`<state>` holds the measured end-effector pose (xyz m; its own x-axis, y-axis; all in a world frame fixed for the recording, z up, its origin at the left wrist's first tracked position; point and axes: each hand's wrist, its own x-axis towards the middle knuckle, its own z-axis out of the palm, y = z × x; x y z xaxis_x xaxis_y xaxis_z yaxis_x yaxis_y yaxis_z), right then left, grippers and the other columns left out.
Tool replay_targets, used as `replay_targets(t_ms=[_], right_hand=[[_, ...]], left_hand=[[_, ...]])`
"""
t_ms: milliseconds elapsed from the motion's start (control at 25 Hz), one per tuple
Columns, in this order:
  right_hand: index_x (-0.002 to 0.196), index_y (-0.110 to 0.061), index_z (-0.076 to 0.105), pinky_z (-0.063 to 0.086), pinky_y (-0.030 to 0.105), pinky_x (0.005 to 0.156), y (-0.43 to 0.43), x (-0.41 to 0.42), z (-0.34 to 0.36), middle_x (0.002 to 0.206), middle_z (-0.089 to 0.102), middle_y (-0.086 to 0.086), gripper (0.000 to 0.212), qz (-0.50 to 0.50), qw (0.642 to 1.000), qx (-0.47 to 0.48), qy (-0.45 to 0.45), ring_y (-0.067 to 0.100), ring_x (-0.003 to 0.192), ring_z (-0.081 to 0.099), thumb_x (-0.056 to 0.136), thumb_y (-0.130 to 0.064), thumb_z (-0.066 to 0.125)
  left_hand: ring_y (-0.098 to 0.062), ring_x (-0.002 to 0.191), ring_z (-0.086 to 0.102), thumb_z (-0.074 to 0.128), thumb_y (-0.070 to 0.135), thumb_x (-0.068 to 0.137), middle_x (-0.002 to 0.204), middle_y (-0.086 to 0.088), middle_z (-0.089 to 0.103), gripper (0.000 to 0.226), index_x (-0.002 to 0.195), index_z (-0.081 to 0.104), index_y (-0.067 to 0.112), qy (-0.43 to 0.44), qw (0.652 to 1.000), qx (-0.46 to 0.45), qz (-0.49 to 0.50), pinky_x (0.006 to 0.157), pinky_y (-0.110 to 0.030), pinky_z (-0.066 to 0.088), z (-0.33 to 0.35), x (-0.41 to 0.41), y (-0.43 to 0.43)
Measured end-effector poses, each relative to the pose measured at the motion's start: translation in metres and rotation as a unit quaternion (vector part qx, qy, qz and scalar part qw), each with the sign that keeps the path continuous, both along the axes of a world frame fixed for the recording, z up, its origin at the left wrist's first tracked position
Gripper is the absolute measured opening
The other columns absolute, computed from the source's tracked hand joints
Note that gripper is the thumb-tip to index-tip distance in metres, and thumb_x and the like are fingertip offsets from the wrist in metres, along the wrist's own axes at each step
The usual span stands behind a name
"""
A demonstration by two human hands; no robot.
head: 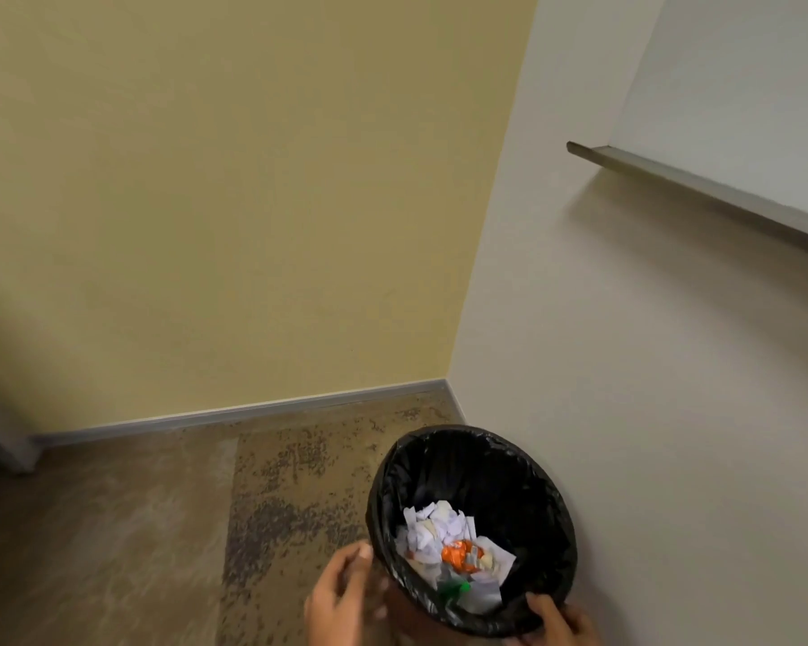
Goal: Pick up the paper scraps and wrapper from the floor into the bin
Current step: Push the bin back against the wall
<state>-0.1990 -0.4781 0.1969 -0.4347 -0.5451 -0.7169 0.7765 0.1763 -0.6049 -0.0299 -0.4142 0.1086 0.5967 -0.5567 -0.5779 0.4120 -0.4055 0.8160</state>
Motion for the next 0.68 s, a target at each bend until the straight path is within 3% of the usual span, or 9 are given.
replay_targets(t_ms=[40, 80, 120, 240, 320, 360, 480, 600, 680], right_hand=[[0.116, 0.026, 0.05, 0.03, 0.09, 0.054, -0.008, -0.01, -0.019, 0.15, 0.04, 0.052, 0.015, 0.109, 0.993, 0.052, 0.009, 0.06, 0.123, 0.046, 0.105, 0.019, 0.045], [0.106, 0.014, 0.056, 0.053, 0.041, 0.049, -0.02, -0.011, -0.032, 0.141, 0.056, 0.045, 0.005, 0.17, 0.981, 0.07, 0.063, 0.051, 0.103, 0.062, 0.101, 0.015, 0.058], [0.102, 0.007, 0.058, 0.064, 0.055, 0.051, -0.036, -0.007, -0.042, 0.134, 0.064, 0.04, 0.009, 0.192, 0.975, 0.06, 0.095, 0.043, 0.092, 0.067, 0.099, 0.011, 0.065], [0.111, 0.003, 0.061, 0.066, 0.049, 0.065, -0.097, 0.025, -0.053, 0.13, 0.068, 0.04, 0.015, 0.23, 0.962, -0.006, 0.146, 0.042, 0.095, 0.072, 0.098, 0.005, 0.069], [0.099, -0.001, 0.058, 0.066, 0.053, 0.073, -0.135, 0.043, -0.055, 0.129, 0.067, 0.041, 0.013, 0.245, 0.956, -0.026, 0.157, 0.046, 0.106, 0.073, 0.098, 0.004, 0.069], [0.092, -0.003, 0.055, 0.067, 0.054, 0.073, -0.154, 0.048, -0.057, 0.129, 0.065, 0.042, 0.018, 0.245, 0.956, -0.03, 0.161, 0.046, 0.107, 0.072, 0.098, 0.004, 0.07], [0.092, -0.002, 0.054, 0.065, 0.054, 0.073, -0.206, 0.063, -0.065, 0.13, 0.064, 0.043, 0.017, 0.242, 0.955, -0.03, 0.167, 0.043, 0.104, 0.071, 0.098, 0.005, 0.069], [0.102, 0.0, 0.058, 0.068, 0.045, 0.058, -0.233, 0.072, -0.086, 0.128, 0.068, 0.035, 0.015, 0.26, 0.95, -0.028, 0.169, 0.044, 0.108, 0.074, 0.095, 0.003, 0.071], [0.098, -0.004, 0.058, 0.069, 0.047, 0.062, -0.243, 0.073, -0.105, 0.127, 0.069, 0.031, 0.014, 0.265, 0.947, -0.024, 0.179, 0.042, 0.109, 0.074, 0.096, 0.001, 0.071]], left_hand=[[-0.03, 0.097, 0.079, 0.077, 0.036, 0.1, 0.103, 0.001, 0.085, 0.01, 0.105, 0.079, 0.028, -0.01, 1.0, -0.014, 0.003, 0.092, -0.053, 0.067, -0.01, 0.012, -0.006], [-0.029, 0.11, 0.076, 0.077, 0.039, 0.099, 0.118, 0.0, 0.084, 0.019, 0.115, 0.077, 0.029, -0.033, 0.999, 0.002, -0.01, 0.105, -0.052, 0.061, -0.024, 0.025, -0.01], [-0.029, 0.124, 0.072, 0.08, 0.04, 0.097, 0.136, -0.003, 0.078, 0.037, 0.131, 0.073, 0.027, -0.056, 0.996, 0.043, -0.049, 0.117, -0.048, 0.053, -0.037, 0.035, -0.014], [-0.032, 0.16, 0.041, 0.082, 0.054, 0.089, 0.181, 0.001, 0.027, 0.107, 0.173, 0.017, 0.037, -0.202, 0.927, 0.164, -0.27, 0.129, -0.04, 0.035, -0.086, 0.047, -0.046], [-0.043, 0.169, 0.005, 0.085, 0.061, 0.082, 0.183, 0.009, -0.016, 0.13, 0.168, -0.012, 0.053, -0.268, 0.829, 0.245, -0.426, 0.132, -0.062, 0.023, -0.102, 0.048, -0.078], [-0.049, 0.167, -0.009, 0.089, 0.058, 0.079, 0.179, 0.011, -0.028, 0.137, 0.165, -0.018, 0.056, -0.259, 0.807, 0.274, -0.454, 0.129, -0.074, 0.019, -0.107, 0.05, -0.097], [-0.058, 0.162, -0.022, 0.099, 0.051, 0.071, 0.174, 0.01, -0.041, 0.151, 0.162, -0.022, 0.057, -0.262, 0.774, 0.338, -0.467, 0.121, -0.087, 0.016, -0.128, 0.066, -0.143], [-0.058, 0.163, -0.016, 0.101, 0.05, 0.067, 0.175, 0.013, -0.037, 0.151, 0.166, -0.013, 0.056, -0.262, 0.762, 0.343, -0.483, 0.119, -0.085, 0.027, -0.164, 0.087, -0.149], [-0.055, 0.165, -0.014, 0.101, 0.041, 0.071, 0.175, 0.016, -0.035, 0.147, 0.168, -0.009, 0.053, -0.268, 0.76, 0.342, -0.483, 0.118, -0.082, 0.033, -0.196, 0.092, -0.144]])
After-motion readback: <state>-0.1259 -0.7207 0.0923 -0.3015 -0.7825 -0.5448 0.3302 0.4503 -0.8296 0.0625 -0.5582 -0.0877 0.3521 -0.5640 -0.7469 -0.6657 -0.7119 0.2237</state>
